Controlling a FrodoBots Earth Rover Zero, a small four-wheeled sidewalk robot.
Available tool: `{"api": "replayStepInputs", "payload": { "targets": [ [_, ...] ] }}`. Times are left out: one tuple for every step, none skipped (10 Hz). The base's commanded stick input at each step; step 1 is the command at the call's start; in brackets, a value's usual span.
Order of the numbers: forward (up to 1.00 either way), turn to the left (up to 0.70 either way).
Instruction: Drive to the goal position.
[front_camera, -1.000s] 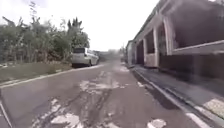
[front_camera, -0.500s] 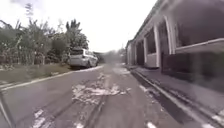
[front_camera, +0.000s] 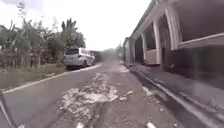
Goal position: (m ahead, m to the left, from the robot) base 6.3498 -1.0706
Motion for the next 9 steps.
{"api": "replayStepInputs", "payload": {
  "targets": [
    [0.7,0.01],
    [0.7,0.01],
    [0.7,0.01],
    [0.7,0.01],
    [0.7,0.01],
    [0.7,0.01],
    [0.7,0.01],
    [0.7,0.01],
    [0.7,0.01]
  ]
}}
